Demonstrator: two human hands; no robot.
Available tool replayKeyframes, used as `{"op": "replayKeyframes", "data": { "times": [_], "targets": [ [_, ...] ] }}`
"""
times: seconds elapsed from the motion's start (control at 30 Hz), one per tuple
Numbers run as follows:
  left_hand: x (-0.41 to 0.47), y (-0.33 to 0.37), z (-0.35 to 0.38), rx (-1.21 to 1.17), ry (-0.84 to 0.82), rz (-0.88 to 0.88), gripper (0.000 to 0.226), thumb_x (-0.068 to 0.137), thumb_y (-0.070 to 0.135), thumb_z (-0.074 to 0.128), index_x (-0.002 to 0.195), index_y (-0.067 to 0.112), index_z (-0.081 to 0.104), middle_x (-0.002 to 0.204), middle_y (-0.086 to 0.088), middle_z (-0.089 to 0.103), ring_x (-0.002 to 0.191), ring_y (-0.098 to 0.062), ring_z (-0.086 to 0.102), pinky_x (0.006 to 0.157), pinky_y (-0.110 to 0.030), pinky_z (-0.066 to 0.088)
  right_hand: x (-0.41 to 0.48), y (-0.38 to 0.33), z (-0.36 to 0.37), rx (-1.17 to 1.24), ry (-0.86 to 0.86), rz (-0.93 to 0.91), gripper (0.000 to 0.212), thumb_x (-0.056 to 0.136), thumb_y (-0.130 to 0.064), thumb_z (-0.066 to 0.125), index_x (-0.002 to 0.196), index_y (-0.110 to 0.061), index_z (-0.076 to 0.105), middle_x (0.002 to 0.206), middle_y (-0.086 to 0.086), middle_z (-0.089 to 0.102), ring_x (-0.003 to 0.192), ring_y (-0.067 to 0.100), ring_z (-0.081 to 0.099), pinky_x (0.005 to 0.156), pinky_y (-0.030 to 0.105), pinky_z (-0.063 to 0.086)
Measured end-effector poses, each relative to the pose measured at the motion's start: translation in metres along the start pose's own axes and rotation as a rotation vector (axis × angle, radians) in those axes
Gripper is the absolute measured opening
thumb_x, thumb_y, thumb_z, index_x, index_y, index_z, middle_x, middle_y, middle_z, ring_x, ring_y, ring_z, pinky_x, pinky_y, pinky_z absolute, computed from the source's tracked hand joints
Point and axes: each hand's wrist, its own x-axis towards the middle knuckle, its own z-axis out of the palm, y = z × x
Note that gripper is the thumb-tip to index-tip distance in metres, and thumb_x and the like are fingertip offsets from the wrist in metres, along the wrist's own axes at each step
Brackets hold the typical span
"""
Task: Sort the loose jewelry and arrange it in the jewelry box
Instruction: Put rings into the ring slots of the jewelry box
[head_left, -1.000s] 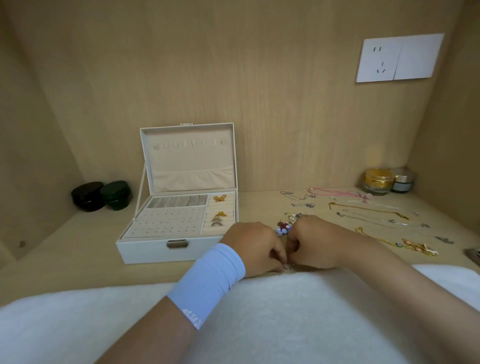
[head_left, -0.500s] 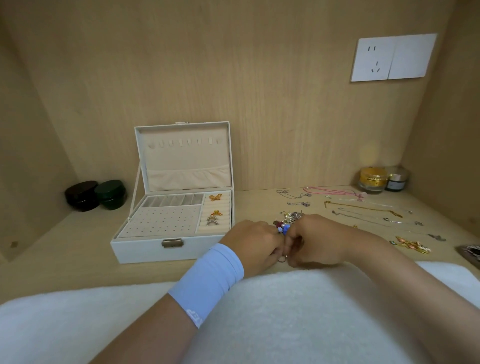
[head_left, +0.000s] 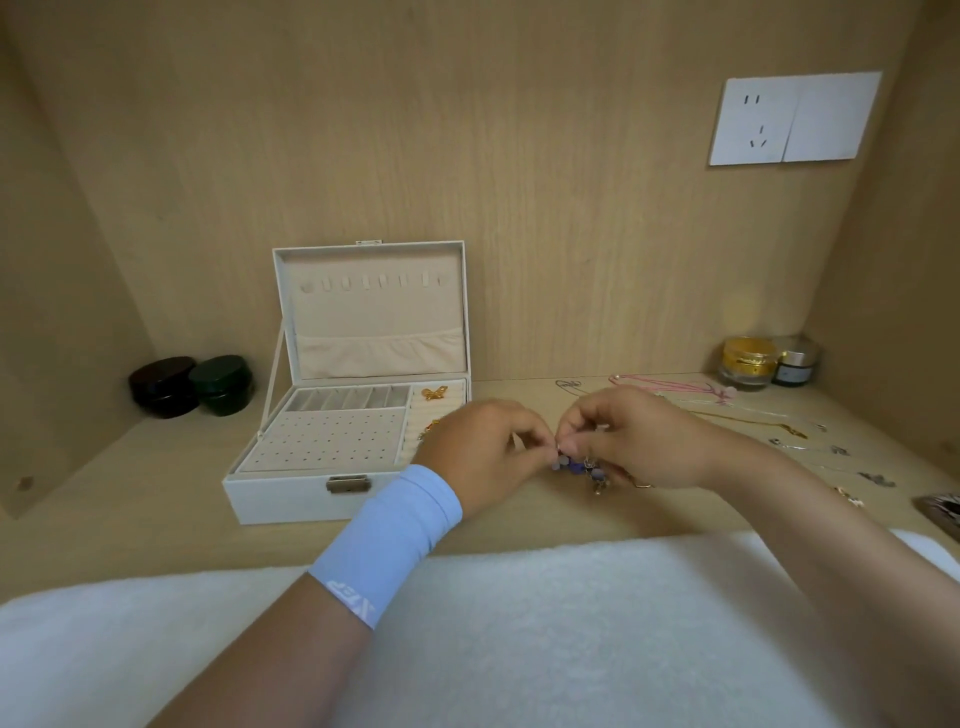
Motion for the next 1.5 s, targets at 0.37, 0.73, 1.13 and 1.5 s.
{"op": "replayKeyframes", "data": {
  "times": [0.37,0.73,1.13,1.5],
  "targets": [
    [0.015,-0.045,-0.066,-0.411,0.195,-0.186,0.009,0.085,0.018,0.074,0.078,0.022,0.072,0.074,0.006,0.071,0.070,-0.010,0.062,0.081,-0.035,0.053,0.074,-0.057,0.016,0.155,0.291,-0.157,0.007,0.085,-0.017,0.079,0.080,-0.017,0.076,0.063,-0.006,0.068,0.043,0.007,0.056,0.044,0.015,0.037],
    [0.004,-0.103,-0.072,-0.138,0.149,-0.305,0.012,0.085,0.023,0.073,0.084,0.035,0.073,0.084,0.016,0.071,0.086,-0.001,0.064,0.087,-0.025,0.052,0.132,-0.047,0.067,-0.032,0.155,-0.098,0.002,0.082,-0.022,0.082,0.082,-0.024,0.081,0.072,-0.010,0.073,0.066,-0.005,0.060,0.064,0.013,0.046],
    [0.001,-0.103,-0.064,0.060,0.056,-0.246,0.013,0.089,0.032,0.068,0.098,0.038,0.075,0.084,0.025,0.059,0.083,0.004,0.054,0.083,-0.022,0.045,0.129,-0.041,0.072,-0.179,0.150,-0.067,0.005,0.088,-0.028,0.074,0.087,-0.030,0.079,0.074,-0.013,0.074,0.066,-0.004,0.066,0.067,0.021,0.051],
    [-0.005,-0.099,-0.063,0.168,0.016,-0.218,0.023,0.092,0.038,0.063,0.113,0.035,0.072,0.104,0.012,0.065,0.109,-0.011,0.050,0.097,-0.034,0.045,0.124,-0.042,0.083,-0.192,0.263,-0.084,0.009,0.087,-0.026,0.073,0.089,-0.031,0.080,0.081,-0.016,0.074,0.073,0.001,0.065,0.073,0.032,0.057]
  ]
}}
